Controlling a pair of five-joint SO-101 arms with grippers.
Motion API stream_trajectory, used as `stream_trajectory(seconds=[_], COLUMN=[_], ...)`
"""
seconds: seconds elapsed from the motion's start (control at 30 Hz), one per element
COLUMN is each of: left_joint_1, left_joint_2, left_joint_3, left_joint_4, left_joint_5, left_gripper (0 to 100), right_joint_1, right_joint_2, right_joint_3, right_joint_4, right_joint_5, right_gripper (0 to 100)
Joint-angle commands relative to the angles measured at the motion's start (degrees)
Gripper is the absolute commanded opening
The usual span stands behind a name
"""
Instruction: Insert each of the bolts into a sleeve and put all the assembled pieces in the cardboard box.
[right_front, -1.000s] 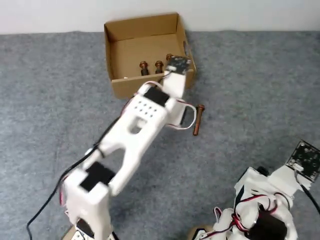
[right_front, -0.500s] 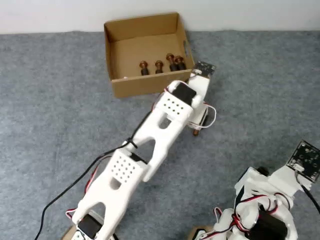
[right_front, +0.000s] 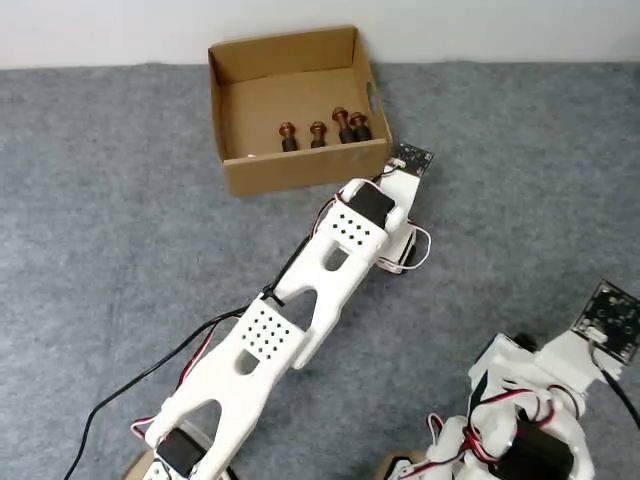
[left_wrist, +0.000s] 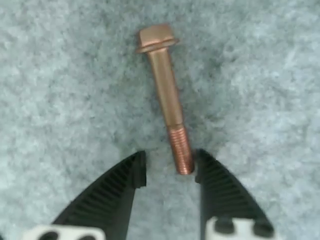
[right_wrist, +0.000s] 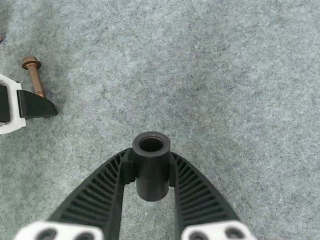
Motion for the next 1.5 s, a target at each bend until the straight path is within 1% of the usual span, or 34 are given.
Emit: stream_trajectory(seconds=[0.0,0.07,0.47,0.6,0.7,0.87,1.0,1.2,1.27,1.37,1.47], left_joint_1=[-0.97,-0.97,-2.2,-2.9,-2.81,-3.43,-6.86,-14.95,-16.97,-18.99,-20.13], left_joint_2=[-0.35,-0.35,-0.53,-4.13,-10.11,-23.3,-33.32,-45.54,-48.62,-52.13,-53.19], left_joint_3=[-2.07,-2.07,-2.07,0.22,8.22,32.57,48.13,61.93,67.21,74.59,78.11], left_joint_4=[1.58,1.58,2.29,2.37,2.37,2.2,1.93,2.02,2.02,1.93,0.7], left_joint_5=[-0.88,-0.88,-0.53,-0.53,-0.53,-0.53,-0.62,-1.41,-3.6,-6.07,-6.86], left_gripper=[5,1,0,0,0,0,0,0,0,0,0], right_joint_1=[0.4,0.4,0.4,0.4,0.4,0.4,0.4,0.31,0.31,0.31,0.31], right_joint_2=[0.04,-0.04,-0.22,-0.22,-0.22,-0.22,-0.22,-0.22,-0.22,-0.22,-0.22], right_joint_3=[-0.26,-0.26,-0.26,-0.26,-0.26,-0.26,-0.26,-0.26,-0.26,-0.26,-0.26], right_joint_4=[-1.19,-1.19,-1.1,-1.1,-1.1,-1.1,-1.1,-1.1,-1.1,-1.1,-1.1], right_joint_5=[-0.44,-0.44,-0.44,-0.44,-0.44,-0.44,-0.44,-0.44,-0.44,-0.44,-0.44], right_gripper=[0.8,0.8,0.8,0.8,0.8,0.8,0.8,0.8,0.8,0.8,0.8])
